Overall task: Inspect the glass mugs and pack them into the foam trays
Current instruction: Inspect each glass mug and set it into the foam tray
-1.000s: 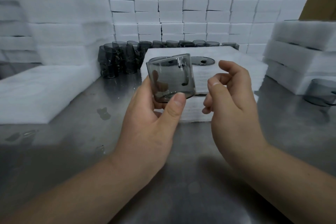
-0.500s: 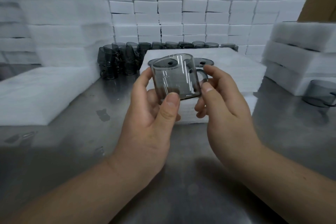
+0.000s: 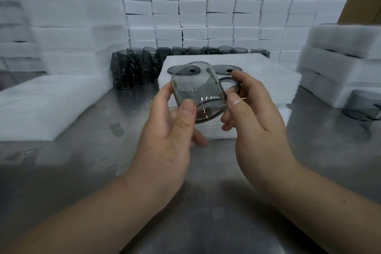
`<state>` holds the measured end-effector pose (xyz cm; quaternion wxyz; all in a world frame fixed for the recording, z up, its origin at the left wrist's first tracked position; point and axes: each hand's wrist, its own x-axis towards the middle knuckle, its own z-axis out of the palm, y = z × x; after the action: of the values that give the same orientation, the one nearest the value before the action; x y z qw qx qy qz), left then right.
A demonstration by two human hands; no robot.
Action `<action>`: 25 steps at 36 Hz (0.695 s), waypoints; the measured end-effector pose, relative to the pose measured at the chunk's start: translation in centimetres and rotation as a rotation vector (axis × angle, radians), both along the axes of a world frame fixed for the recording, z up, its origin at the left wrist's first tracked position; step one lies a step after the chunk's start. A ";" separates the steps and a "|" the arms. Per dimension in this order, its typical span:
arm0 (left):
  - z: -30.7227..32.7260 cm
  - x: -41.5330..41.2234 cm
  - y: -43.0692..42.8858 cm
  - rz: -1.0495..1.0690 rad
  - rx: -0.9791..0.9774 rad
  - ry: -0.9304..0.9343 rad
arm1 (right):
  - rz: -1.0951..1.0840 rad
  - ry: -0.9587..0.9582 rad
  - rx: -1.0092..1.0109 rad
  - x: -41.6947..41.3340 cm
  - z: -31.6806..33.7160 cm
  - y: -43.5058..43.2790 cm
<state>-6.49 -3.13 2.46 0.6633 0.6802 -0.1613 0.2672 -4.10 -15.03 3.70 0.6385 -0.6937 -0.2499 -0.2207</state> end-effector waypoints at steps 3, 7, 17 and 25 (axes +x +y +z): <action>0.1 0.0 0.0 -0.014 -0.031 0.041 | 0.002 -0.005 -0.011 0.0 0.0 0.0; 0.1 0.0 0.0 0.008 -0.040 0.080 | 0.009 0.003 -0.012 0.1 -0.1 0.0; 0.1 0.2 0.1 0.062 -0.045 0.146 | 0.002 0.018 0.001 0.1 0.1 0.0; 0.2 0.5 0.0 0.090 -0.097 0.152 | 0.004 -0.003 -0.014 0.1 0.2 0.1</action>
<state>-5.95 -3.13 2.68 0.6932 0.6720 -0.0665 0.2519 -4.05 -14.92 3.88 0.6336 -0.6973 -0.2539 -0.2187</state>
